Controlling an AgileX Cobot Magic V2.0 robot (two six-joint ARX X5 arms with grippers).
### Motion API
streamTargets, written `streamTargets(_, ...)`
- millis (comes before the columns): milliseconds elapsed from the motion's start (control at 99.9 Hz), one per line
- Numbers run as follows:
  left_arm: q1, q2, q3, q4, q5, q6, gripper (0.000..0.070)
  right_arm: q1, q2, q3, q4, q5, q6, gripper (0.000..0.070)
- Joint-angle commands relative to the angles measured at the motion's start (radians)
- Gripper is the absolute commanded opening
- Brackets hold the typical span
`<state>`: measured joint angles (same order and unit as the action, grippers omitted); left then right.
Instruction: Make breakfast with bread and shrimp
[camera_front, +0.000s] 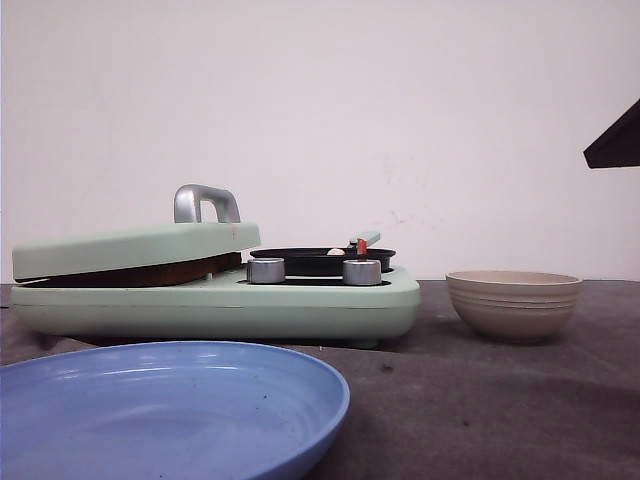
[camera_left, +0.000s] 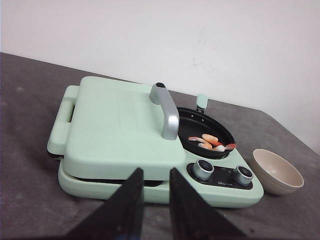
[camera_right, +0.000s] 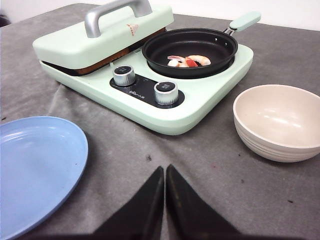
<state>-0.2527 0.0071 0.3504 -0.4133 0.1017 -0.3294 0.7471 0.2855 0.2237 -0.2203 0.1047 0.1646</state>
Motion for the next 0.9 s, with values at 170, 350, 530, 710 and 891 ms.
streamTargets(170, -0.003, 0.0, 0.01, 0.008, -0.005, -0.004, 0.0, 0.01, -0.001, 0.004, 0.01, 0.002, 0.011, 0.0)
streamTargets(350, -0.002, -0.004, 0.007, -0.059, -0.013, -0.003, 0.0, 0.01, -0.001, 0.004, 0.01, 0.002, 0.011, 0.0)
streamTargets(530, 0.034, -0.004, -0.082, 0.119, -0.188, 0.174, 0.0, 0.01, -0.001, 0.004, 0.01, 0.002, 0.011, 0.0)
streamTargets(710, 0.131, -0.004, -0.264, 0.426, -0.192, 0.26, 0.0, 0.01, -0.001, 0.004, 0.01, 0.001, 0.011, 0.0)
streamTargets(891, 0.224, -0.004, -0.336, 0.369, -0.119, 0.259, 0.0, 0.01, -0.001, 0.004, 0.01, 0.002, 0.011, 0.0)
